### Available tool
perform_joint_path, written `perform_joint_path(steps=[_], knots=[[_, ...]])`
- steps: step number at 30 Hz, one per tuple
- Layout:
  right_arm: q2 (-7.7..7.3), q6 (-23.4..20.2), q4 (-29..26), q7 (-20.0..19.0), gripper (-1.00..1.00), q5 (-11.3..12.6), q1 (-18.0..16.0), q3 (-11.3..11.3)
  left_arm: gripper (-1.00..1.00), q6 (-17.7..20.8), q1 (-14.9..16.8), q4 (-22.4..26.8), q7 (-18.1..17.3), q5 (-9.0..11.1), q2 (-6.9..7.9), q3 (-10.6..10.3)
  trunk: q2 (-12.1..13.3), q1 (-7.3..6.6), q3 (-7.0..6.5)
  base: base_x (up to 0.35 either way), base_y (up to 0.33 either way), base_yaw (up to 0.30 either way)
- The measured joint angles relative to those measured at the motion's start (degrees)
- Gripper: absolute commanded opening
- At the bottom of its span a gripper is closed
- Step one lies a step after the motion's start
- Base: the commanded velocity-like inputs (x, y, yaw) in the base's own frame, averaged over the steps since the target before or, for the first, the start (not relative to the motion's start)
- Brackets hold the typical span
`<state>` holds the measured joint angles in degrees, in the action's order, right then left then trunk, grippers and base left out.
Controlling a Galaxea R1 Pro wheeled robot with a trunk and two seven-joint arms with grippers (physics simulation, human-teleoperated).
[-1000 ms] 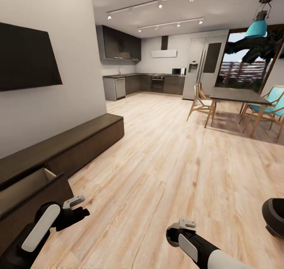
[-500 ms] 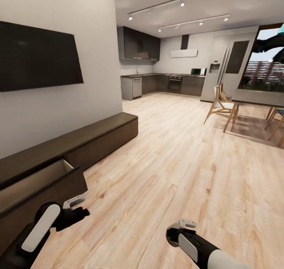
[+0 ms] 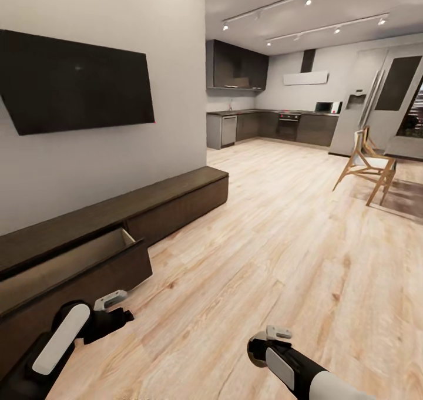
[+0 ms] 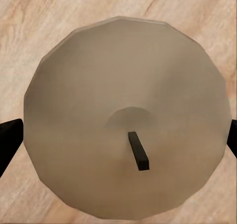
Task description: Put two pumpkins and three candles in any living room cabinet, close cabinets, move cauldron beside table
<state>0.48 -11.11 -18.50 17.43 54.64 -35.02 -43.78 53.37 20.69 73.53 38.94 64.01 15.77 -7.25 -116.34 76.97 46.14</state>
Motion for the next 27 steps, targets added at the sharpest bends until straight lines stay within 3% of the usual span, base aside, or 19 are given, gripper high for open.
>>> perform_joint_path(steps=[27], knots=[[0.0, -0.05, 0.0, 0.0, -1.0, -0.16, 0.0, 0.0, 1.0, 0.0, 0.0, 0.09, 0.01, -0.03, 0.0, 0.0, 0.0, 0.0, 0.0, 0.0, 0.0, 0.28]])
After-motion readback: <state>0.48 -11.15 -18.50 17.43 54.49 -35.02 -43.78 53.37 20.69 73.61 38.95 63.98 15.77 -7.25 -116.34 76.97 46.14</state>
